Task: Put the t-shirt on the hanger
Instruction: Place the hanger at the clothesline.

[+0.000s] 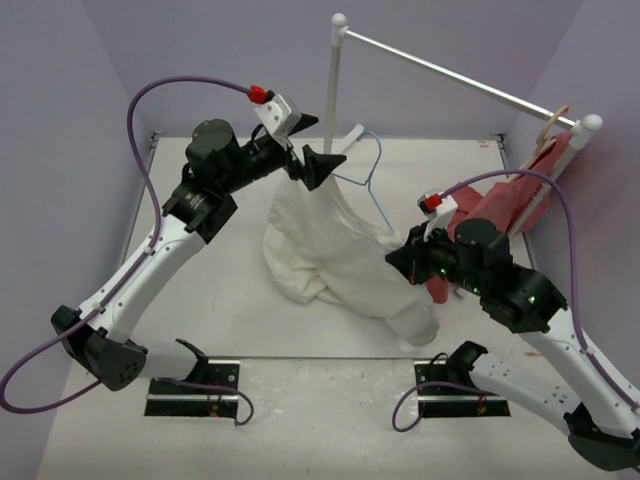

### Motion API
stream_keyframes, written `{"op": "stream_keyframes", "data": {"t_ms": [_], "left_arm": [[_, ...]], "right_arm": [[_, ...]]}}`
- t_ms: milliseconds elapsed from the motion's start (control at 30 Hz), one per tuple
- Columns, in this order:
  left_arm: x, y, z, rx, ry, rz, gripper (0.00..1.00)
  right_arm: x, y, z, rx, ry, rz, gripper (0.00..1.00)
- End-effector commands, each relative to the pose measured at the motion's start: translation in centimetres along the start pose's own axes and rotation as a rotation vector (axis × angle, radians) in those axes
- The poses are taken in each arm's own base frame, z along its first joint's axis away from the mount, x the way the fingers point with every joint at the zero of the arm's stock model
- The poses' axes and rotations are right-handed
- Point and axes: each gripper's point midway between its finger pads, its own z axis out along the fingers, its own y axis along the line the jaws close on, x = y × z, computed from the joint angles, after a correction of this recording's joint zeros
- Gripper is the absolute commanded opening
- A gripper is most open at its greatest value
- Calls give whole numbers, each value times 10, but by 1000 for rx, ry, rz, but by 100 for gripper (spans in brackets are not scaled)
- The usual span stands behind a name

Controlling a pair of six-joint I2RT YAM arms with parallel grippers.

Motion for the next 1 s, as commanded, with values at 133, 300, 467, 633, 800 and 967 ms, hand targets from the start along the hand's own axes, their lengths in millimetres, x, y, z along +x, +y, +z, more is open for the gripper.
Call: {"op": "stream_keyframes", "data": {"t_ms": [133,300,467,633,800,967], "left_arm": [[53,130,-113,-927,283,-138,100],[72,113,-167,-1000,308,-154,100],[102,83,-213,-1006,290,-182,100],[132,61,-236,-968,338,-184,100],[167,57,-261,-1028,329,-174,100],[183,48,-255,-970,339,-193,100]], "right_arm": [[-72,-23,-16,215,-270,224,0],[-105,-52,-27,437,-386,417,0],[-130,-53,-19,496,-417,473,0],[-161,-54,-35,552,-508,500,0],[-172,-55,-27,606,-504,479,0],[-164,-57,6,639,-433,453,0]]}}
